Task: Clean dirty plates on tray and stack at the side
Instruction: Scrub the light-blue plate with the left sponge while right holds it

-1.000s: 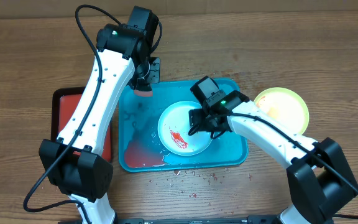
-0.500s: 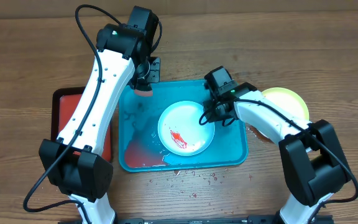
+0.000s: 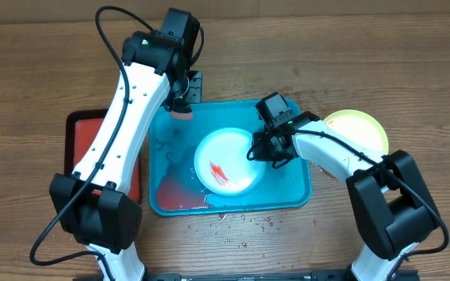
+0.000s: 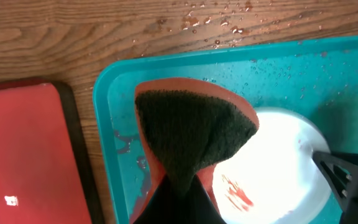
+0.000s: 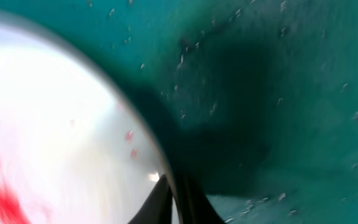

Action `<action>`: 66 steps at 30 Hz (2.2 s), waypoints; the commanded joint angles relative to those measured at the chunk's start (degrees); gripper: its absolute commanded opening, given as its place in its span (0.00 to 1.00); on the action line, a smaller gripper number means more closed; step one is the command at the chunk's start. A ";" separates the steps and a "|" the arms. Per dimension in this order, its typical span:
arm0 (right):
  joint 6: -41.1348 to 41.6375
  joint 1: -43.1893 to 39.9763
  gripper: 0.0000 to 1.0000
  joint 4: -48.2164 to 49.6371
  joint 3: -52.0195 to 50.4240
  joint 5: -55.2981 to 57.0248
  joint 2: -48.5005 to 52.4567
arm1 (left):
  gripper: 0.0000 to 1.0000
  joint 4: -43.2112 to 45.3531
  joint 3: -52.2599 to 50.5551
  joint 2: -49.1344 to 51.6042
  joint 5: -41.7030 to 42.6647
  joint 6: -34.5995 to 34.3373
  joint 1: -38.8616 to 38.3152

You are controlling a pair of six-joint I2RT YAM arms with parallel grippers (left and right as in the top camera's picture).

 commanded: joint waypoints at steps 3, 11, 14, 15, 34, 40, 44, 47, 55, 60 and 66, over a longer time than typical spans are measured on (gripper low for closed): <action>18.25 0.20 0.04 -1.40 -1.11 0.90 -0.31 | 0.04 2.32 -5.31 -0.52 1.31 0.61 0.31; 25.44 1.29 0.04 -1.68 -1.55 0.85 -0.31 | 0.04 11.08 -17.53 -0.52 5.05 0.66 0.31; 25.40 1.29 0.04 -1.66 -1.55 0.85 -0.31 | 0.04 18.32 -23.98 -0.52 9.01 1.49 0.28; 25.33 1.31 0.04 -1.66 -1.55 0.83 -0.31 | 0.04 20.41 -25.59 -0.52 10.19 2.14 0.26; 23.80 1.90 0.04 -1.55 -1.55 0.81 -0.31 | 0.04 37.59 -43.80 -0.52 27.58 9.44 -4.52; 23.67 3.93 0.04 -0.90 -1.55 0.87 -0.31 | 0.04 36.74 -43.34 -0.52 29.59 9.22 -5.31; 23.65 4.07 0.04 -0.87 -1.55 0.87 -0.31 | 0.04 43.63 -43.34 -0.52 13.44 2.56 -5.05; 23.65 4.07 0.04 -0.87 -1.55 0.87 -0.31 | 0.04 49.66 -43.34 -0.52 0.20 -0.66 -4.94; 23.65 4.07 0.04 -1.53 -1.55 2.01 -0.31 | 0.04 51.54 -43.36 -0.52 -18.86 -3.72 -4.94; 23.67 3.78 0.04 -1.51 -1.55 2.36 -0.31 | 0.04 36.30 -43.43 -0.52 -7.06 -3.58 -4.96; 23.67 3.80 0.04 -1.51 -1.55 2.08 -0.31 | 0.04 27.61 -43.43 -0.52 34.67 17.97 -4.96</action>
